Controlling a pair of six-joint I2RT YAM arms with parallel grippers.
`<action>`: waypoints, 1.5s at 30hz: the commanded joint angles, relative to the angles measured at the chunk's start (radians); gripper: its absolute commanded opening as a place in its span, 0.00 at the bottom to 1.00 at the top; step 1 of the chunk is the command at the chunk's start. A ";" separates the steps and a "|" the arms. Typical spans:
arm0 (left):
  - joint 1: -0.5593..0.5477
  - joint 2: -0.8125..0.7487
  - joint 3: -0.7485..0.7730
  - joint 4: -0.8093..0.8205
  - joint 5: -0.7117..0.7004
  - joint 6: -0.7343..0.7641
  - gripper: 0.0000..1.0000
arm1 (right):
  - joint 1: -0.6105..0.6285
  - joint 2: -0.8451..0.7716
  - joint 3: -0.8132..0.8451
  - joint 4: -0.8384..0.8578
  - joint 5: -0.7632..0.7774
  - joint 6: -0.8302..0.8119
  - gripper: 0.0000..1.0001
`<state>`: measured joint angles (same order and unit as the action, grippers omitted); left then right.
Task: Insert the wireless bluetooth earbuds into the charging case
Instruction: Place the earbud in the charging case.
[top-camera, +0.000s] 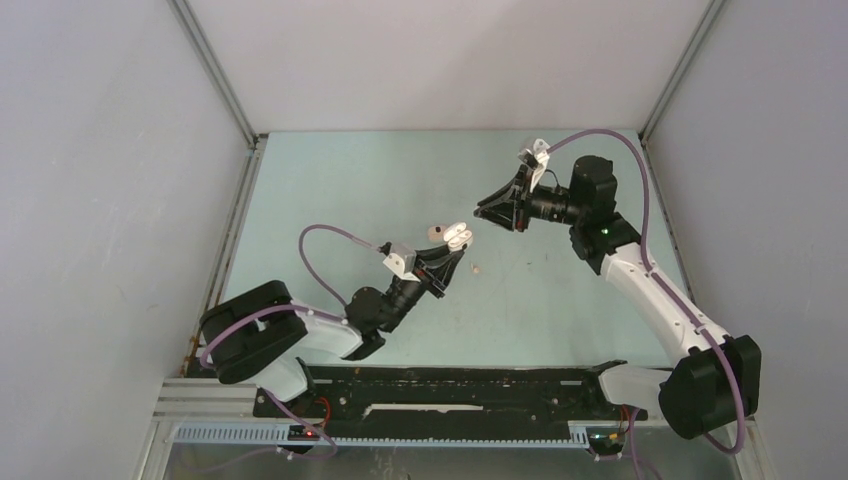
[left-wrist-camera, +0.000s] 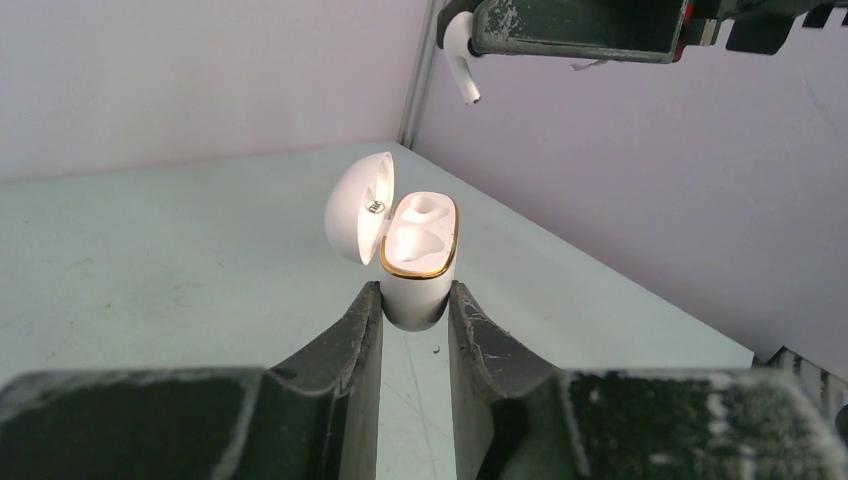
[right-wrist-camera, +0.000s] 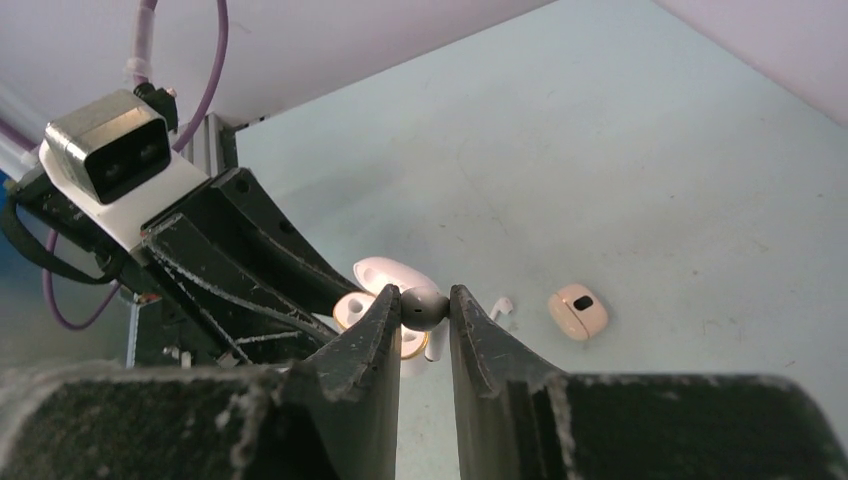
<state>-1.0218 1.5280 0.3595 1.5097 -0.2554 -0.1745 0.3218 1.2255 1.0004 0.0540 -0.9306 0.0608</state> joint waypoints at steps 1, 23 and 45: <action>-0.007 0.001 0.042 0.081 -0.042 -0.043 0.00 | 0.017 -0.015 -0.008 0.159 0.064 0.103 0.00; -0.008 -0.028 0.095 0.081 -0.068 -0.200 0.00 | 0.091 -0.017 -0.045 0.208 0.099 0.022 0.00; -0.006 -0.036 0.090 0.081 -0.078 -0.203 0.00 | 0.113 -0.011 -0.075 0.212 0.098 -0.012 0.00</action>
<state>-1.0237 1.5238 0.4274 1.5135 -0.3119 -0.3687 0.4255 1.2255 0.9279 0.2352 -0.8337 0.0795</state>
